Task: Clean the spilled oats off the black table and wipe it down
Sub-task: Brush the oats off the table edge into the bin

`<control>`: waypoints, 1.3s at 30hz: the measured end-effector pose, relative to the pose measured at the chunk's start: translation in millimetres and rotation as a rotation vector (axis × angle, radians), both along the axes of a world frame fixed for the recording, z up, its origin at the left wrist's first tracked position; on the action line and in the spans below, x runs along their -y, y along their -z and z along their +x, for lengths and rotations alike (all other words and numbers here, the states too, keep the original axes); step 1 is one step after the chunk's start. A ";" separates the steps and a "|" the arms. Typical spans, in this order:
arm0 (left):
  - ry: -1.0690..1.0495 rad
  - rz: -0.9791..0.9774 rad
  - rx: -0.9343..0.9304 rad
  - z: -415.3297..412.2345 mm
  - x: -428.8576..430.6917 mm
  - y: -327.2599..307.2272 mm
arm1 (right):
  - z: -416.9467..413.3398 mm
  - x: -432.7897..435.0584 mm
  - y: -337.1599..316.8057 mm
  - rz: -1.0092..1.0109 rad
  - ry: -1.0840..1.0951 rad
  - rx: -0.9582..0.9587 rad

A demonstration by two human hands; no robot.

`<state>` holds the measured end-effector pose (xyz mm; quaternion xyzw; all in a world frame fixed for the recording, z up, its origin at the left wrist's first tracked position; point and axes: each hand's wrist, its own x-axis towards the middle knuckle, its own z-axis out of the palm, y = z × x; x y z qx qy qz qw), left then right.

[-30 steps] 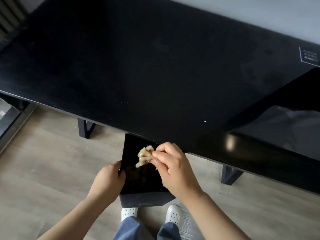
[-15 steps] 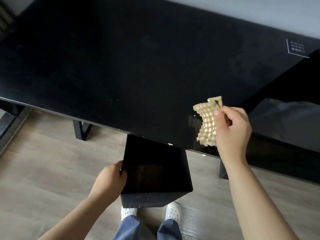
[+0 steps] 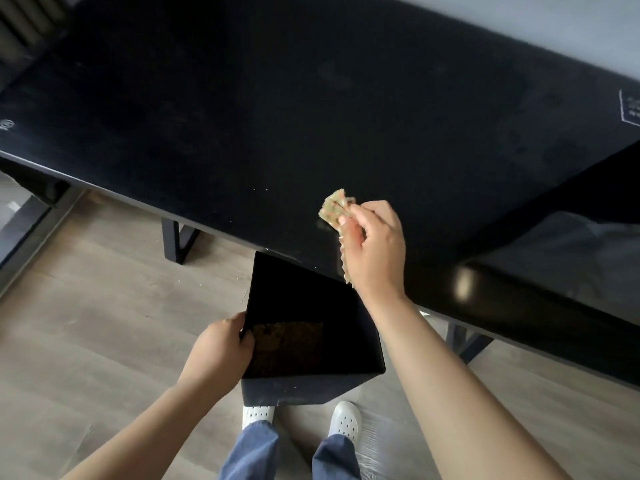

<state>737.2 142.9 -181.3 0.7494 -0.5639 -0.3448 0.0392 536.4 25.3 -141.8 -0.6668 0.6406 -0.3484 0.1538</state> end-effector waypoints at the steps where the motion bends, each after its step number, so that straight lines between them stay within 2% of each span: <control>1: -0.007 -0.003 0.000 3.3 0.1 0.0 | 7.7 -3.7 -0.4 0.003 -0.048 -0.005; 9: -0.061 -0.024 0.001 21.5 0.4 -1.0 | 42.6 -48.0 5.4 -0.046 -0.320 -0.007; 12: -0.071 -0.023 0.001 28.0 2.4 -0.1 | 47.7 -64.7 7.0 0.022 -0.398 0.048; 15: -0.074 -0.019 0.003 34.0 5.4 1.0 | 48.6 -66.0 -2.3 0.061 -0.310 0.144; 19: -0.081 -0.028 0.002 43.2 7.3 0.9 | 43.7 -35.1 -29.2 0.000 -0.113 0.237; 24: -0.093 -0.029 0.002 55.6 9.4 -2.5 | 41.9 26.3 -27.3 0.048 0.065 0.159; 28: -0.101 -0.026 0.007 65.7 10.6 -2.7 | 60.2 62.7 -6.1 0.066 0.089 -0.004; 33: -0.115 -0.020 0.000 76.5 11.9 1.1 | 102.1 72.6 -2.1 0.028 -0.124 -0.030; 39: -0.123 -0.027 -0.011 86.3 10.4 -1.7 | 123.1 22.8 -1.9 0.010 -0.459 -0.051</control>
